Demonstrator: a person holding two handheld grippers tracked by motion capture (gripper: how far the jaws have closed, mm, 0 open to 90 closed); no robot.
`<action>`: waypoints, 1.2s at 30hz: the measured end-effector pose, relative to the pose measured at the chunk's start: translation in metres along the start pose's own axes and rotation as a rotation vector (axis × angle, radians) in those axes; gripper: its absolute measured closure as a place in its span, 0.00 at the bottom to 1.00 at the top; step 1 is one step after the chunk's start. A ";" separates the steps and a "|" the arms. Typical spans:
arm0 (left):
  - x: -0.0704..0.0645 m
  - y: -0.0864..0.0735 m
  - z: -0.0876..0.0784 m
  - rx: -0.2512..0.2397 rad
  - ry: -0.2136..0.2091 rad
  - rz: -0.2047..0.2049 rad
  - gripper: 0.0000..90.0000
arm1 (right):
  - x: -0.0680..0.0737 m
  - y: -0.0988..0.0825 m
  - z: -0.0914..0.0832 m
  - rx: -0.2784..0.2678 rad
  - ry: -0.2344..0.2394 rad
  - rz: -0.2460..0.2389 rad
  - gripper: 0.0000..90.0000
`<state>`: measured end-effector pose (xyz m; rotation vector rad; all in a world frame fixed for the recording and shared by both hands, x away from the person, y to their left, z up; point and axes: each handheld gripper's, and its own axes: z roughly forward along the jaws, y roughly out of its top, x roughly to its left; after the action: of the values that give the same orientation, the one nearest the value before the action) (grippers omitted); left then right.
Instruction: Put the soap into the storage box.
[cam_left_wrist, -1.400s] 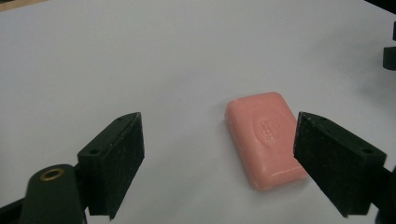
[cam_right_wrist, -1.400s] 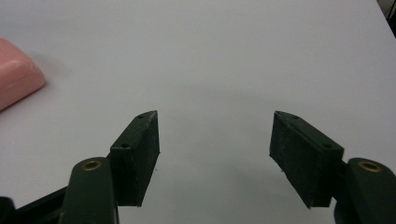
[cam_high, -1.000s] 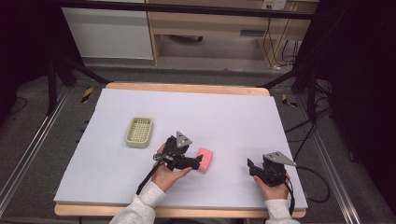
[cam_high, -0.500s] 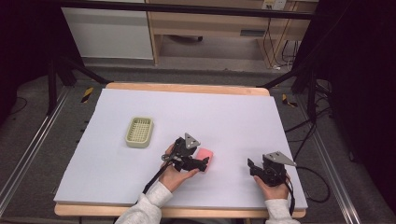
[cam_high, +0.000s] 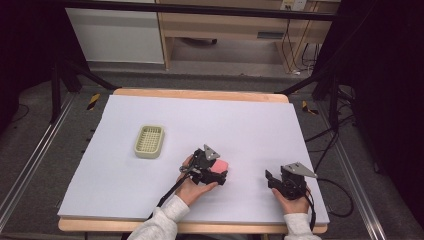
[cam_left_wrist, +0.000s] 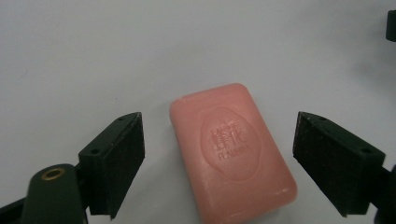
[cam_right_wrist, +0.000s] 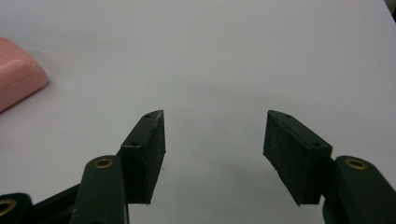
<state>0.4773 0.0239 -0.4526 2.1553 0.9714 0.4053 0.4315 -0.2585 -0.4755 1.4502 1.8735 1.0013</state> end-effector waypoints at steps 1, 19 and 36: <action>-0.001 0.000 0.001 0.004 -0.004 -0.004 0.18 | 0.000 0.000 0.000 0.001 0.001 0.000 0.43; -0.003 -0.003 0.019 0.056 -0.016 -0.029 0.28 | -0.001 0.000 0.001 0.017 0.010 -0.007 0.46; -0.003 -0.004 0.025 0.080 -0.015 -0.082 0.32 | -0.001 -0.001 0.002 0.023 0.019 -0.008 0.46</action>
<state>0.4867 0.0108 -0.4725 2.1786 1.0799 0.3153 0.4331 -0.2586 -0.4774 1.4501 1.9093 0.9960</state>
